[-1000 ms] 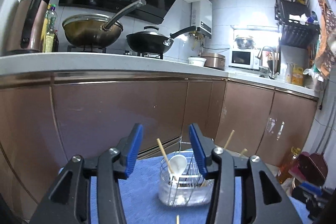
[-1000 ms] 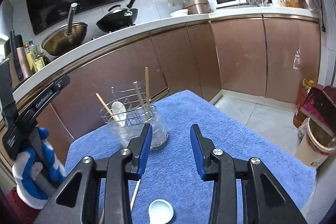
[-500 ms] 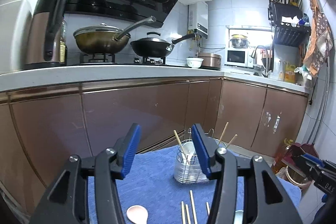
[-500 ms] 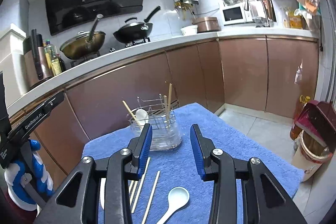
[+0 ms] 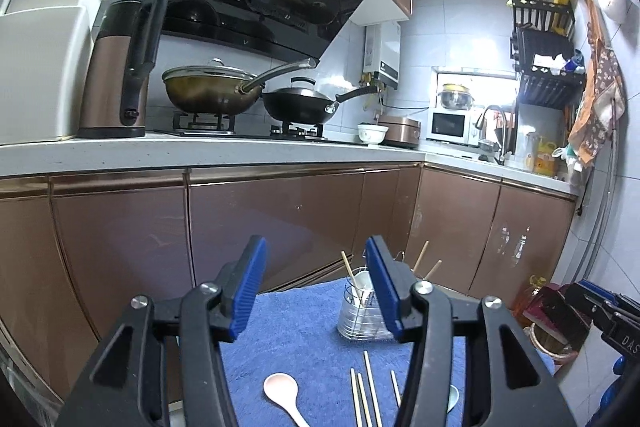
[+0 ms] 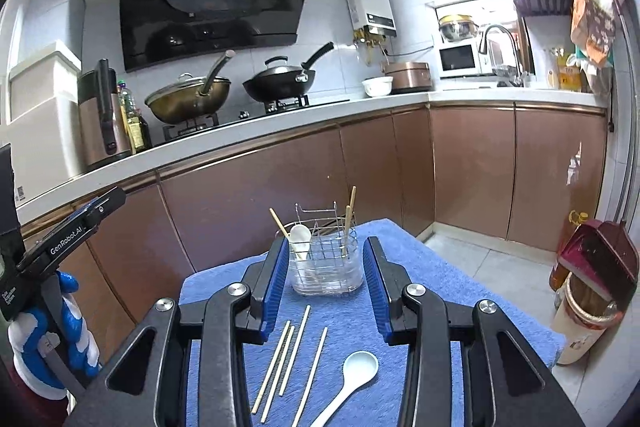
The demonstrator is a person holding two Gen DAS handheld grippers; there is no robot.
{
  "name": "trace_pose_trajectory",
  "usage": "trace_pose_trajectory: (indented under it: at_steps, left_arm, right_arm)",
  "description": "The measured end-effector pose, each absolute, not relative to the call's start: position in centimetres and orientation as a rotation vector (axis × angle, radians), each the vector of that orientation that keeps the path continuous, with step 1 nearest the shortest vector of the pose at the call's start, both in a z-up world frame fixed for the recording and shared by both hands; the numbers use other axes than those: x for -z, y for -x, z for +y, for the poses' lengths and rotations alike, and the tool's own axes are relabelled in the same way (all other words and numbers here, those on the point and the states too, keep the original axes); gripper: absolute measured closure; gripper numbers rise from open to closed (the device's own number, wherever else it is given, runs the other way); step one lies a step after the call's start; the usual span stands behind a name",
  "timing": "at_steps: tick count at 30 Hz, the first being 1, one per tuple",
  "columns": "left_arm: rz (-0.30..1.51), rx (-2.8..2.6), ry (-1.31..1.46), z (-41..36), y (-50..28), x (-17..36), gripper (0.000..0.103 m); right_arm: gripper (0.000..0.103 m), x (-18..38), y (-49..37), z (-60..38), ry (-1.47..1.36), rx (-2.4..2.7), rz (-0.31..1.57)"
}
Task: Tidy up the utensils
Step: 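Move both tools back over the remaining spoons and chopsticks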
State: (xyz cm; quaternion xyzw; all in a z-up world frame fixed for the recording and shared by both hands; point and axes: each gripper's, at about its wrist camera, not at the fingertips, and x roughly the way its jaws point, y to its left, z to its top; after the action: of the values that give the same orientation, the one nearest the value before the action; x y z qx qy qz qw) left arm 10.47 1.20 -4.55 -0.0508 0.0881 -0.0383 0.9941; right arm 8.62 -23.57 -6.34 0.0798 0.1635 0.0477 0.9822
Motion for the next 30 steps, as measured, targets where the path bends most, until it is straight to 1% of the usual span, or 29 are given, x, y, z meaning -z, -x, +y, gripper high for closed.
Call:
trace_pose_trajectory:
  at_steps: [9, 19, 22, 27, 30]
  left_arm:
    - [0.163, 0.095, 0.141, 3.3, -7.7, 3.5, 0.053]
    - [0.201, 0.102, 0.164, 4.6, -7.4, 3.3, 0.053]
    - [0.269, 0.127, 0.183, 4.9, -8.6, 3.9, 0.053]
    - [0.491, 0.242, 0.227, 4.2, -12.6, 6.7, 0.053]
    - [0.643, 0.311, 0.257, 3.3, -15.5, 9.5, 0.053]
  right_arm:
    - [0.064, 4.3, -6.4, -22.4, -0.14, -0.101, 0.282]
    - [0.064, 3.1, -5.4, -21.5, -0.128, -0.129, 0.262]
    - [0.064, 3.2, -5.7, -21.8, -0.136, -0.14, 0.276]
    - [0.064, 4.7, -7.9, -22.6, -0.182, -0.159, 0.365]
    - [0.064, 6.4, -9.8, -22.8, -0.198, -0.168, 0.443]
